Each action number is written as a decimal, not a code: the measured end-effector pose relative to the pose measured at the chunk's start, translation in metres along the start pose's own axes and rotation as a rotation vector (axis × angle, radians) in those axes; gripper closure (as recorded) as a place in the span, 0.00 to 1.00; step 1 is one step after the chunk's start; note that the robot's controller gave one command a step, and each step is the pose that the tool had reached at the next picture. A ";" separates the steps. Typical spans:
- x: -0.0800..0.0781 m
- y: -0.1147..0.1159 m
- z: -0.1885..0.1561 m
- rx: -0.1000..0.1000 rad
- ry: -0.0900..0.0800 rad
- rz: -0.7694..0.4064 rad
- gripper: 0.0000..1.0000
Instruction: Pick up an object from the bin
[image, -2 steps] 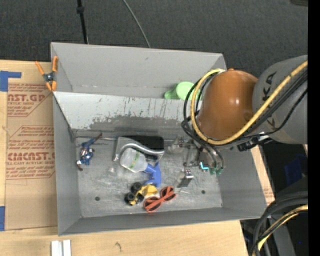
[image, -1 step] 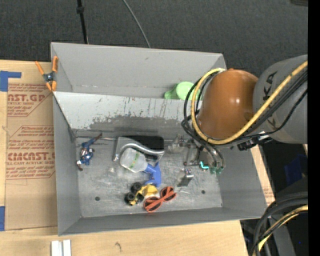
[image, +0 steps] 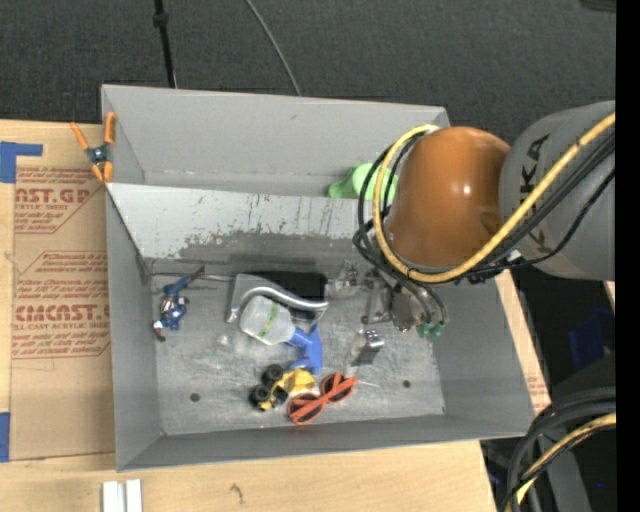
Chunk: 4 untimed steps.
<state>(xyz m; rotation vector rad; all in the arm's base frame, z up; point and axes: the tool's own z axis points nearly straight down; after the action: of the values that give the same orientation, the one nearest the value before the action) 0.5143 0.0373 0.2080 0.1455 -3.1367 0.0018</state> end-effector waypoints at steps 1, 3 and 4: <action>-0.009 0.030 0.040 -0.001 -0.013 -0.099 0.00; 0.014 0.043 0.132 0.005 0.004 -0.323 1.00; 0.014 0.043 0.132 0.005 0.007 -0.298 1.00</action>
Offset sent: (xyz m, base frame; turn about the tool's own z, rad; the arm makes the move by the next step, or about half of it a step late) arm -0.0209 0.0441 -0.1380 -0.3234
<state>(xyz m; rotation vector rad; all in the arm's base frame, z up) 0.4963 0.0787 0.0761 0.6081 -3.0741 0.0099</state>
